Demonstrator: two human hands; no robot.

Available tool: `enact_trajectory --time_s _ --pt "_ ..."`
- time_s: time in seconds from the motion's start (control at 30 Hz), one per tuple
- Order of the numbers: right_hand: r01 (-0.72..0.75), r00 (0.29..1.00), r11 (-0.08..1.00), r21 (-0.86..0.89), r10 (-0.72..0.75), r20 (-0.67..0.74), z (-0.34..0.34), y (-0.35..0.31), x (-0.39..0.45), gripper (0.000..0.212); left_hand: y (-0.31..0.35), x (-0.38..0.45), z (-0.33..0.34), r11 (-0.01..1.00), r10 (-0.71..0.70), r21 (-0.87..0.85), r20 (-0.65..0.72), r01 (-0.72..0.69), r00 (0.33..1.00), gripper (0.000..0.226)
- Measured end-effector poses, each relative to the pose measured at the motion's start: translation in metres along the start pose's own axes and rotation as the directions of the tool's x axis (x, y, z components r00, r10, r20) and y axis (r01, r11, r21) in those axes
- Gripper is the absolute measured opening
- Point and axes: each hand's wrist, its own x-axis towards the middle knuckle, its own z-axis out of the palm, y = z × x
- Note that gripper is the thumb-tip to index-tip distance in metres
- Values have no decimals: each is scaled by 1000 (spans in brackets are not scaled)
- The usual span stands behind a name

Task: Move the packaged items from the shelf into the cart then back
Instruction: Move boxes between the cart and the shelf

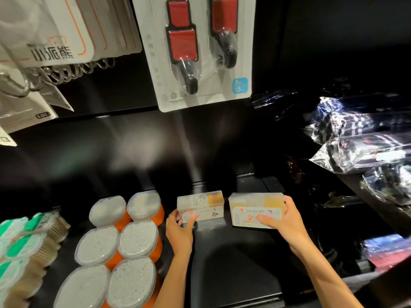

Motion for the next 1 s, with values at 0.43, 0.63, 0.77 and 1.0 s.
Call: enact_trajectory --time_s 0.43,0.63,0.77,1.0 --pt "-52 995 979 -198 68 77 6 18 48 63 -5 -81 5 185 529 335 758 -924 381 38" --pt "-22 1000 974 -223 26 16 8 18 44 74 -12 -83 4 106 473 340 810 -935 348 35" --pt "1 998 979 -202 -14 -64 11 27 34 60 -7 -85 2 126 464 335 812 -934 354 35" --pt "46 996 972 -230 -62 -65 13 30 44 55 -6 -84 1 188 444 318 817 -929 369 35"
